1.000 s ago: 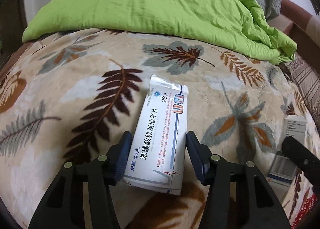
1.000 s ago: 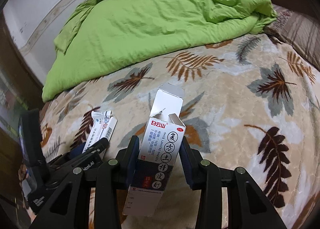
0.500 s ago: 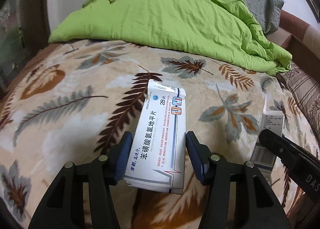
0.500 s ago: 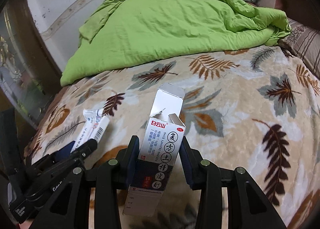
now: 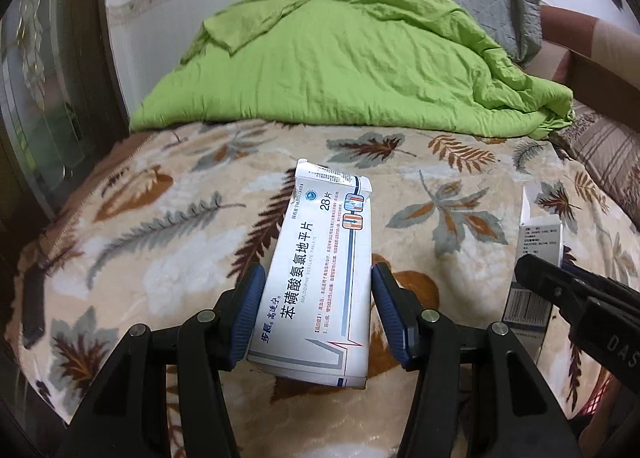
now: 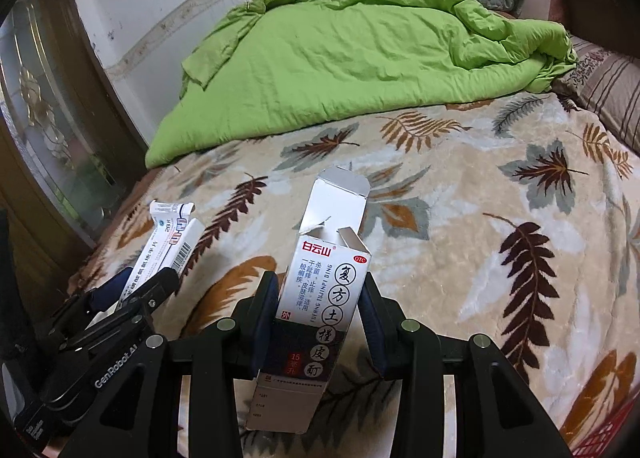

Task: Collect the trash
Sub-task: 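Grasp the flat white medicine box with the left tool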

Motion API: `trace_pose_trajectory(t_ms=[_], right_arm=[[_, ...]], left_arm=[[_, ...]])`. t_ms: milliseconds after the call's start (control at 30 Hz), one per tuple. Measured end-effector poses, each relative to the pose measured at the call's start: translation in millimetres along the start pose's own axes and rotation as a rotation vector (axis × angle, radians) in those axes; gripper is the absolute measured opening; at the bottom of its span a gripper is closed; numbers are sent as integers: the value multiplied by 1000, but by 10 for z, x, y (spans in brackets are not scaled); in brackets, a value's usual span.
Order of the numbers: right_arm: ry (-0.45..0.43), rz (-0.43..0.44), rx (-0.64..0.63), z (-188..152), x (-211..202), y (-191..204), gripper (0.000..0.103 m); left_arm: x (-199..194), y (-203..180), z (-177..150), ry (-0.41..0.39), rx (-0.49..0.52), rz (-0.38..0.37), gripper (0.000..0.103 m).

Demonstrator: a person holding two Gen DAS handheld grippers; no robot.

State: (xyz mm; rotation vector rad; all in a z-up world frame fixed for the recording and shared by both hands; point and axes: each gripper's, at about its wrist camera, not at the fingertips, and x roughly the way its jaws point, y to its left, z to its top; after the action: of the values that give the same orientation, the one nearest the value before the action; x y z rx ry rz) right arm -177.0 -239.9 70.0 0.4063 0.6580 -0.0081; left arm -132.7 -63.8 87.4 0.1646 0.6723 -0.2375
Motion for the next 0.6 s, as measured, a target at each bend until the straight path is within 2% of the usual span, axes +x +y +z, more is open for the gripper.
trace_pose_trajectory(t_ms=[200,600], right_arm=[[-18,8,-8,-3,-35,32,43],[13,-22,-20,1,134,79,43]], left_arm=[[-92,33,-58,-13,7,-1,54],[125,106,-59,-16,-61,-40,54]])
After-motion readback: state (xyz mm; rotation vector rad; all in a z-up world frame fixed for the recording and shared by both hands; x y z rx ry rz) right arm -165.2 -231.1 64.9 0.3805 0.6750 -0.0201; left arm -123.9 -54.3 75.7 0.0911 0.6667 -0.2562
